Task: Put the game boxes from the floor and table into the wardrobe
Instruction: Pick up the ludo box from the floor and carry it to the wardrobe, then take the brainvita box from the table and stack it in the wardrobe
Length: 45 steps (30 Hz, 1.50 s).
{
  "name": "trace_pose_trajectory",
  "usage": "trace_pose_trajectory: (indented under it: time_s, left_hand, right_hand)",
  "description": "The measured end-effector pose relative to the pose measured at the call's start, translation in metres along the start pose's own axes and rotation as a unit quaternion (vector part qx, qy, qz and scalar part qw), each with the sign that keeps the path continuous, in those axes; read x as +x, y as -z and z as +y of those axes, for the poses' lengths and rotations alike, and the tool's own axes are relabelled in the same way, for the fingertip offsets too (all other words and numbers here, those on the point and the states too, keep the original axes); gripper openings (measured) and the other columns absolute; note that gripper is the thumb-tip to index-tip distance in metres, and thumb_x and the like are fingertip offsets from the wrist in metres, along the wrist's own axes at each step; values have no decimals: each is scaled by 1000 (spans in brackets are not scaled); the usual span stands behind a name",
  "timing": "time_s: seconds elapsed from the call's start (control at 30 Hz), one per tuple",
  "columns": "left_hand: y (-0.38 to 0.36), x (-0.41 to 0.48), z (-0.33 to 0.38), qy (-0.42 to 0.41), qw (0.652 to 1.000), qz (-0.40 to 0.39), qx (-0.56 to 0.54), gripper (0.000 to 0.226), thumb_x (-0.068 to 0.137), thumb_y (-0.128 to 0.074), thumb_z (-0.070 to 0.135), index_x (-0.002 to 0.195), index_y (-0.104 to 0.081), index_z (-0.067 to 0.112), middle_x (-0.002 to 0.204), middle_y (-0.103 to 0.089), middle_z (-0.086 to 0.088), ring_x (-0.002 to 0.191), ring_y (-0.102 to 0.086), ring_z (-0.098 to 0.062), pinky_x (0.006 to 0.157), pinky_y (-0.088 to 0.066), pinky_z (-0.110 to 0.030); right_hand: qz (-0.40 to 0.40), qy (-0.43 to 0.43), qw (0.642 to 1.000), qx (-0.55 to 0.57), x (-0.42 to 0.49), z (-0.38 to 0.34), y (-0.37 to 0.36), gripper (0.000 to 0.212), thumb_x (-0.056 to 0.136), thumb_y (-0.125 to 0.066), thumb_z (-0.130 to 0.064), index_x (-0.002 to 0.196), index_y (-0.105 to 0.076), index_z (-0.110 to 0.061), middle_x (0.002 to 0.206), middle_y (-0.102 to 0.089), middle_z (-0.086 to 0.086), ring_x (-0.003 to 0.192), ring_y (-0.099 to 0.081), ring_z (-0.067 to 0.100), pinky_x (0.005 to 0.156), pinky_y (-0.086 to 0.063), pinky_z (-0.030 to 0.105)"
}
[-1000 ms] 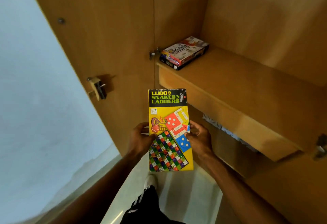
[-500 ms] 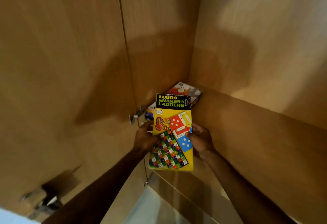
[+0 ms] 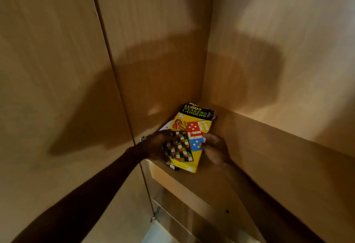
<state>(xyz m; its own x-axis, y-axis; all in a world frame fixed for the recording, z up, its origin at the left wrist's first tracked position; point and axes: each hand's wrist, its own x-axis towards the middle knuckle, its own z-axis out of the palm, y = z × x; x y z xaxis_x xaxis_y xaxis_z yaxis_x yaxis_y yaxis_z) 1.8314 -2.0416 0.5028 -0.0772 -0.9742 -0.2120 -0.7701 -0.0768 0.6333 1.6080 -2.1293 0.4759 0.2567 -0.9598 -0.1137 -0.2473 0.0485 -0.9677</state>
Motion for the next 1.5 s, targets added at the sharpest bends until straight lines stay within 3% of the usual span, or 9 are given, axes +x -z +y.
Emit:
trace_pose_trajectory:
  time_s: [0.13,0.23,0.37,0.57,0.77,0.87,0.97,1.3,1.5]
  left_hand:
    - [-7,-7,-8,24,969,198,148,38,77,-79,18,113,-67,24,129,-58,-1,116,-58,-18,93,-52,-29]
    - [-23,-11,-6,46,952,256,159,38,81,-71,9,116,-68,24,128,-62,-1,120,-57,-20,100,-50,-35]
    - [-35,-18,-4,74,948,271,151,64,80,-61,-6,139,-52,16,143,-52,-9,131,-50,-26,107,-45,-35]
    - [-48,-24,-7,106,954,210,186,95,77,-53,-13,155,-18,26,165,-9,4,153,0,-20,125,-11,-44]
    - [-66,-33,2,106,952,284,55,69,89,-59,7,151,-34,24,161,-27,-1,150,-21,-22,116,-27,-32]
    - [-87,-52,12,149,920,357,-66,51,88,-65,13,137,-53,21,141,-56,-1,126,-54,-17,103,-43,-25]
    - [-119,-77,23,180,893,374,-173,32,90,-63,9,121,-65,17,110,-71,1,96,-67,-12,87,-57,-36]
    - [-261,-217,52,351,761,422,-346,26,78,-62,27,102,-68,34,96,-76,1,90,-71,-17,89,-57,-41]
    - [-344,-344,85,451,635,491,-389,27,78,-61,24,100,-69,35,95,-77,1,92,-71,-16,93,-55,-45]
  right_hand:
    - [-87,106,986,-91,-15,-1,1,34,84,-66,4,114,-67,-11,115,-63,0,107,-60,13,75,-48,7]
    - [-160,200,947,-194,-19,0,-6,35,84,-67,-1,116,-70,-13,119,-63,-1,116,-57,12,97,-50,22]
    - [-218,232,906,-280,-19,4,-17,41,88,-62,-1,128,-63,-12,137,-52,4,132,-44,16,108,-44,30]
    - [-243,236,893,-297,-14,13,-23,51,91,-60,0,139,-53,-13,149,-34,3,144,-27,16,109,-45,37]
    - [-241,210,926,-201,-22,18,-16,49,90,-60,1,136,-56,-16,148,-38,0,141,-32,13,102,-50,28]
    - [-190,201,954,-116,-37,17,-14,39,90,-61,-2,127,-63,-15,134,-54,-1,127,-50,11,81,-48,4]
    - [-186,153,968,-66,-58,33,-8,34,88,-62,-6,121,-67,-16,118,-66,-5,107,-62,5,78,-50,6]
    - [-367,10,927,-81,-154,128,-24,25,84,-65,-20,108,-71,-20,103,-74,-5,97,-69,10,90,-57,33]
    - [-483,24,862,-152,-261,146,-53,20,87,-66,-17,106,-72,-17,97,-73,-7,91,-68,5,82,-57,25]
